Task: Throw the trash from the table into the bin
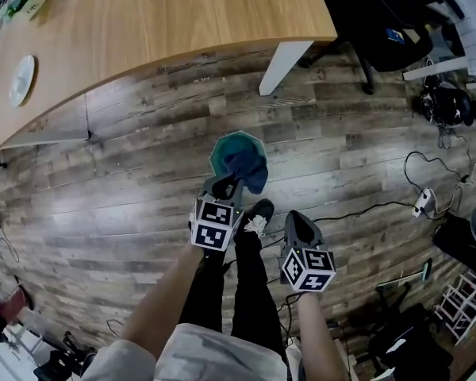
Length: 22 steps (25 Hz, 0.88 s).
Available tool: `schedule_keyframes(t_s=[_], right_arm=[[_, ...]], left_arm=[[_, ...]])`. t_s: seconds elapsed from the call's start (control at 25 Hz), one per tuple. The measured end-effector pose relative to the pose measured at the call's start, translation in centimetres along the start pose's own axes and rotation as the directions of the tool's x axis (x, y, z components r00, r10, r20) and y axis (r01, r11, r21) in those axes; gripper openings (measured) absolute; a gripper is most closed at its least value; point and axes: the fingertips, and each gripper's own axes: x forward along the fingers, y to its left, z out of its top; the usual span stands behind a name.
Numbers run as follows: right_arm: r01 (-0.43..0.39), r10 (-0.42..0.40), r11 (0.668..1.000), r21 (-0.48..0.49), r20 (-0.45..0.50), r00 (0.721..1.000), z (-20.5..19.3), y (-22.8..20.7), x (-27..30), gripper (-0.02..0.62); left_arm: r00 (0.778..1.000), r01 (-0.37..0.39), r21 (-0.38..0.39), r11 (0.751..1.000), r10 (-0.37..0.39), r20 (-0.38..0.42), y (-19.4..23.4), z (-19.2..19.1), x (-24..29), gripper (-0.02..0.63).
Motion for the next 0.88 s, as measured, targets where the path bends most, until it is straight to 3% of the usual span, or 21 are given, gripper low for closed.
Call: schedule_keyframes(t_s=[0.28,0.56,0.88], right_arm=[[0.038,-0.038,0.998,0.046,-0.011,0.999,-4.8,-3.5,4.1,0.026],[0.020,-0.018,0.999,0.039,-0.058,0.998,-7.3,-4.0,11.0,0.026],[-0.046,0.034,0.995,-0.084,-0.137,0.990,-9.1,-2.4,18.4,0.026]], left_arm=[[0.999,0.000,-0.023,1.000,-0.001,-0.035,1.5,-6.1,5.9,0.052],[0.996,-0.024,-0.050,0.998,0.020,-0.083,3.2,-10.9,11.4,0.052],[0.992,-0.065,-0.141,0.988,0.049,-0.116,5.7,-14.1,14.7,0.052]])
